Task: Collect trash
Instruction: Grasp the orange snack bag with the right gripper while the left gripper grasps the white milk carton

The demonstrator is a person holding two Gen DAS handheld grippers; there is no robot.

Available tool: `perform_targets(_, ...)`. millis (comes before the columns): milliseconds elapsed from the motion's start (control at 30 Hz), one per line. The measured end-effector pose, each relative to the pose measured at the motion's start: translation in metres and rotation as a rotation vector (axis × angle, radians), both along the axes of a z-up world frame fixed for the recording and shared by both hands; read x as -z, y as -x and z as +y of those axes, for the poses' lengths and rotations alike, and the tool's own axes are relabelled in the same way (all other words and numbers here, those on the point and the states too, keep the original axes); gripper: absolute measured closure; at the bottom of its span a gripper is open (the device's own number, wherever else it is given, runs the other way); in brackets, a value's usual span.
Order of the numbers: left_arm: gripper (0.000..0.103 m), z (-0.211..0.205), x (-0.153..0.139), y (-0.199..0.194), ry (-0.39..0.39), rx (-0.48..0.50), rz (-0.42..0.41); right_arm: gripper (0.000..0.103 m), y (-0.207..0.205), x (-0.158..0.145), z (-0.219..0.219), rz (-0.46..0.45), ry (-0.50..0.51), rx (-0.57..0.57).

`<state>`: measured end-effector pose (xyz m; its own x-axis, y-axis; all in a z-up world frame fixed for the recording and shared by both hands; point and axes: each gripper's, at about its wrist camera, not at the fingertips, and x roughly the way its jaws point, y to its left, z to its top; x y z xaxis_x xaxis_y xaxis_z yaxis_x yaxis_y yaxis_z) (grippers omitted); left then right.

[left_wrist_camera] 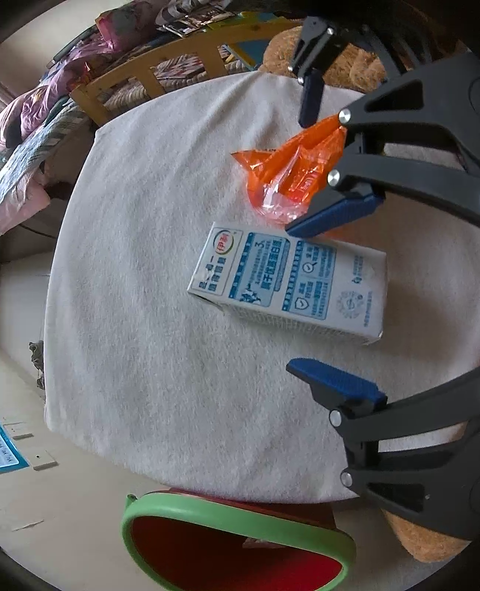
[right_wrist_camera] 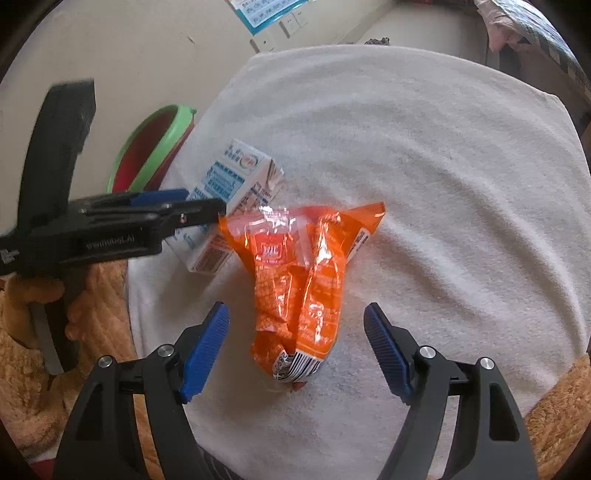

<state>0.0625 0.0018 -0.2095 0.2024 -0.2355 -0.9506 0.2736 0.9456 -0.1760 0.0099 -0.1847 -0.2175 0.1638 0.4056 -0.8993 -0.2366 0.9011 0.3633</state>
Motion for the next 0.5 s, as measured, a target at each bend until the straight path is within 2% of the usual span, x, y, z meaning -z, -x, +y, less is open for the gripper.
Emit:
perform_targets(33, 0.038, -0.001, -0.001, 0.001, -0.003, 0.004, -0.003, 0.058, 0.001, 0.003, 0.001, 0.009, -0.002, -0.005)
perform_targets(200, 0.038, 0.009, -0.003, 0.006, 0.009, -0.019, -0.005, 0.059, 0.000, -0.006, -0.010, -0.036, -0.007, 0.041)
perform_targets(333, 0.038, 0.006, 0.001, 0.007, 0.011, -0.022, 0.008, 0.059, -0.004, -0.019, -0.031, -0.104, 0.006, 0.148)
perform_targets(500, 0.038, -0.008, 0.011, 0.006, -0.017, 0.023, 0.023, 0.059, -0.005, -0.017, -0.043, -0.103, 0.005, 0.206)
